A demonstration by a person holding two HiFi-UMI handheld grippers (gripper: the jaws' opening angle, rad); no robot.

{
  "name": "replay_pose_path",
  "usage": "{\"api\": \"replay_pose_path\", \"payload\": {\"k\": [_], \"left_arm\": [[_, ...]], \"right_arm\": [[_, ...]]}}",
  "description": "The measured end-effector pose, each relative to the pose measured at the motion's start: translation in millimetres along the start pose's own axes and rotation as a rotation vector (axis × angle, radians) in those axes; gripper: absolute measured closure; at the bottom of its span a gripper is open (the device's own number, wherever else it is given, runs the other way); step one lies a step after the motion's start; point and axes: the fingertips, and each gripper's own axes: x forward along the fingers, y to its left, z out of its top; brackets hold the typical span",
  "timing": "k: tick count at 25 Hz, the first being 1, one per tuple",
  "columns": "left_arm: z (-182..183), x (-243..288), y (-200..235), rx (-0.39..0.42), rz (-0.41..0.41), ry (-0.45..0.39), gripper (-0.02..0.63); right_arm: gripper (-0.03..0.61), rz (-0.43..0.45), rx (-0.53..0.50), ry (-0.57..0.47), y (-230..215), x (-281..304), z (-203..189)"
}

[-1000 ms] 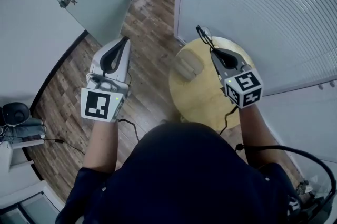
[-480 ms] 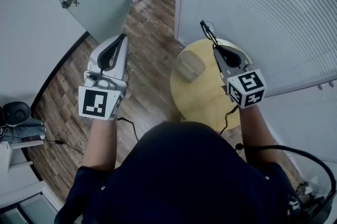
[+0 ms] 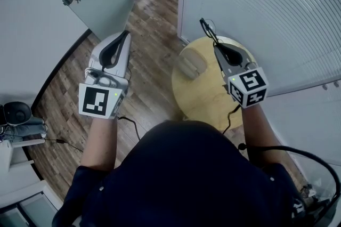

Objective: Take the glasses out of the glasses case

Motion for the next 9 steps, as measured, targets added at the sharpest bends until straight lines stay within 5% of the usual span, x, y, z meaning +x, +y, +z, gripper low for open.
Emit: {"api": "replay_pose_path", "payload": {"k": [9], "left_arm": [[13, 14, -34, 0.028, -0.056, -0.020, 0.611]], "right_arm": [[0.546, 0.011, 0.023, -0.013, -5, -11, -11]]}}
